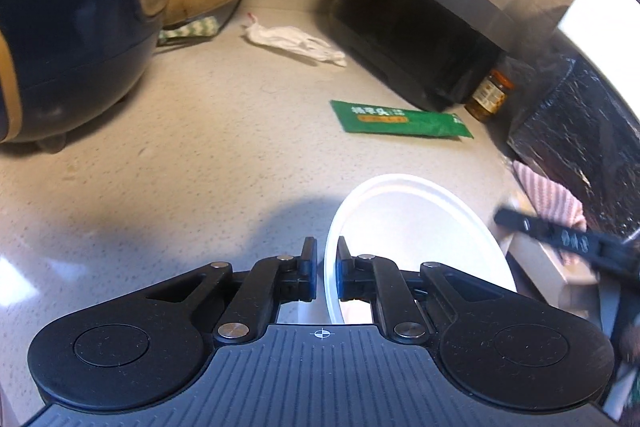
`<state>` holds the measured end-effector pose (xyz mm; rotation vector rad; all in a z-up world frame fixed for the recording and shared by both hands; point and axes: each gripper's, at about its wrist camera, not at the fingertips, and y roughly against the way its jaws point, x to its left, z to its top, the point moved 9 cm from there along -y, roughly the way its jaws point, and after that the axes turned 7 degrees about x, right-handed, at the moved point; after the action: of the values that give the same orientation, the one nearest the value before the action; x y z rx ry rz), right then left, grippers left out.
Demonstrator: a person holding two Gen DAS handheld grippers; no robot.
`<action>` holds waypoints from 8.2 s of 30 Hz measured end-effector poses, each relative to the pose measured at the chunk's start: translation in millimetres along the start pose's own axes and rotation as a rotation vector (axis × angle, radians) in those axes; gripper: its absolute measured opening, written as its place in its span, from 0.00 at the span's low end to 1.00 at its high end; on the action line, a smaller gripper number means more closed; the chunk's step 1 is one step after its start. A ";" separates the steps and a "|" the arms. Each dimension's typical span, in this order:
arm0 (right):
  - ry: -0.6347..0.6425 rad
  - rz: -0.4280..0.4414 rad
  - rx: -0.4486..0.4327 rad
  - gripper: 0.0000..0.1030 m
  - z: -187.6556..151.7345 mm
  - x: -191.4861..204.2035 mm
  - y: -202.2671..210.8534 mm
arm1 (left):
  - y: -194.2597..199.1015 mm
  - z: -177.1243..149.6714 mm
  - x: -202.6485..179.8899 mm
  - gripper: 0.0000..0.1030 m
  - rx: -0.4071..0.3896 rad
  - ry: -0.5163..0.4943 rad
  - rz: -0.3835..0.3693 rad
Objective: Collect trash
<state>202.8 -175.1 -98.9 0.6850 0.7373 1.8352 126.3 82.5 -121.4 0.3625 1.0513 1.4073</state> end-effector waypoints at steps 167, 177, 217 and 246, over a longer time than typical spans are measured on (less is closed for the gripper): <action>0.012 -0.046 0.149 0.55 40.9 -32.3 -44.6 | -147.8 172.9 -95.0 0.20 0.013 -0.412 -0.242; -0.004 -0.042 0.103 0.56 -6.8 -27.8 -8.3 | -238.1 177.0 -100.4 0.21 0.259 -0.307 -0.253; -0.154 -0.052 0.140 0.66 -63.8 -61.6 13.3 | -234.4 148.0 -126.9 0.59 0.251 -0.866 -0.055; 0.011 0.065 0.176 0.81 17.0 2.3 -86.2 | -65.5 115.6 -3.0 0.33 -0.015 -0.192 -0.205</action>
<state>265.1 -142.9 -151.9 0.8210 0.9014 1.8484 255.8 108.9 -108.6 0.3612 0.8942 1.1727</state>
